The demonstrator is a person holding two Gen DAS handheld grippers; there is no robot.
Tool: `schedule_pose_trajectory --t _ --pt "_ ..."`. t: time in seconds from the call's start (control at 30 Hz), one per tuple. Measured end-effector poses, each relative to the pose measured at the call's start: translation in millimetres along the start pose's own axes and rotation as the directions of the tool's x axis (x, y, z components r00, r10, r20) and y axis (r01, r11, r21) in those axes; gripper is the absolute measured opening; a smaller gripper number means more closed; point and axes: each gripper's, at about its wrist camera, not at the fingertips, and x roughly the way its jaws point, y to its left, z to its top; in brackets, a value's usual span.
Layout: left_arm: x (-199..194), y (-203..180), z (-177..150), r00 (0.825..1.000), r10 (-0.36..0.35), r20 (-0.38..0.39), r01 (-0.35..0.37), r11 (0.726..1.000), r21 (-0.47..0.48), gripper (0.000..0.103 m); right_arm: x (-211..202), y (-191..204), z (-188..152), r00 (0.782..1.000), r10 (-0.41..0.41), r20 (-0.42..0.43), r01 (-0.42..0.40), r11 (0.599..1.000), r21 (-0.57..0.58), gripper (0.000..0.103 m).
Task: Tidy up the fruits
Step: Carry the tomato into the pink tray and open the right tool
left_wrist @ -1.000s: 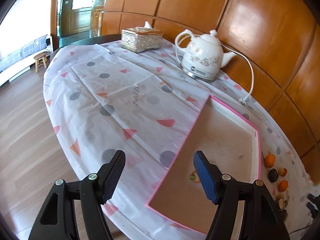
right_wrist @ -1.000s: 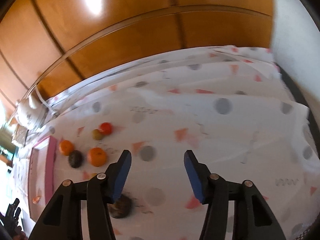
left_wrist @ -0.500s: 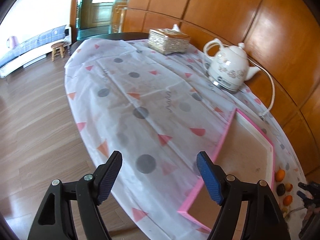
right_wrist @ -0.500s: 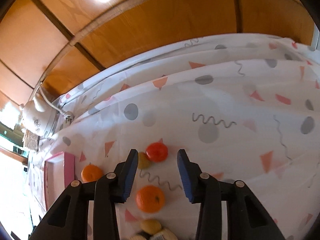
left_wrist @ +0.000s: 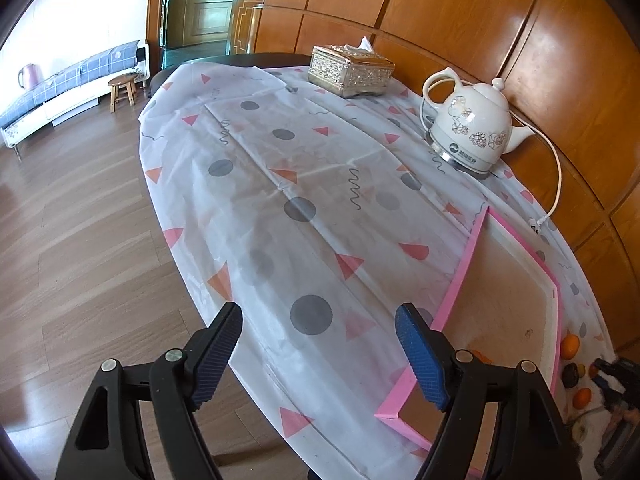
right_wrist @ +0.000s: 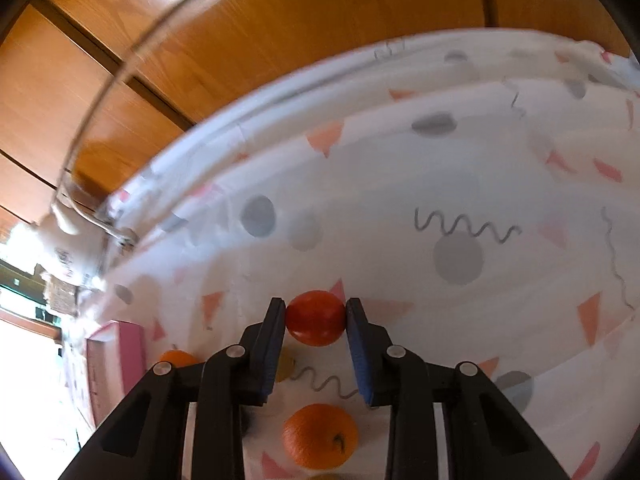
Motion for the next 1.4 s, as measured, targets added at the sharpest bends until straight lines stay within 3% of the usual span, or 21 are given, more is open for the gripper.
schedule_pose_trajectory --t 0.17,0.33,0.5,0.63,0.87,1.07,1.4 --pt "0.1 2.2 -2.3 1.0 -0.01 -0.007 0.01 1.0 -0.013 0.08 -40.3 15.4 -10.4 0.996 0.074 0.051 -0.069 0.994 -0.088 0.031" --pt "-4.3 1.5 -5.1 1.0 -0.027 -0.007 0.027 1.0 -0.01 0.082 -59.4 58.0 -44.8 0.984 0.176 -0.008 -0.173 0.956 -0.235 0.031" --pt "-13.1 4.8 -5.7 0.999 -0.041 0.013 0.041 0.999 -0.008 0.083 -56.4 118.8 -104.1 0.959 0.252 -0.129 -0.283 0.873 -0.397 0.031" --pt "-15.6 14.7 -5.3 0.999 -0.037 0.016 0.038 0.999 -0.031 0.083 -46.1 164.3 -148.4 0.943 0.264 -0.203 -0.332 0.801 -0.499 0.031" --pt "-19.1 30.2 -4.6 0.999 -0.03 0.027 0.031 0.997 -0.065 0.084 -23.7 212.9 -201.4 0.953 0.178 -0.245 -0.294 0.734 -0.612 0.032" --pt "-21.0 31.7 -5.5 0.999 -0.043 0.029 0.045 0.997 -0.061 0.084 -18.6 225.1 -213.1 0.962 0.137 -0.238 -0.263 0.713 -0.65 0.033" --pt "-24.3 18.7 -6.9 0.997 -0.071 0.028 0.072 0.997 -0.012 0.084 -57.6 210.7 -208.8 0.988 0.127 -0.086 -0.151 0.691 -0.707 0.037"
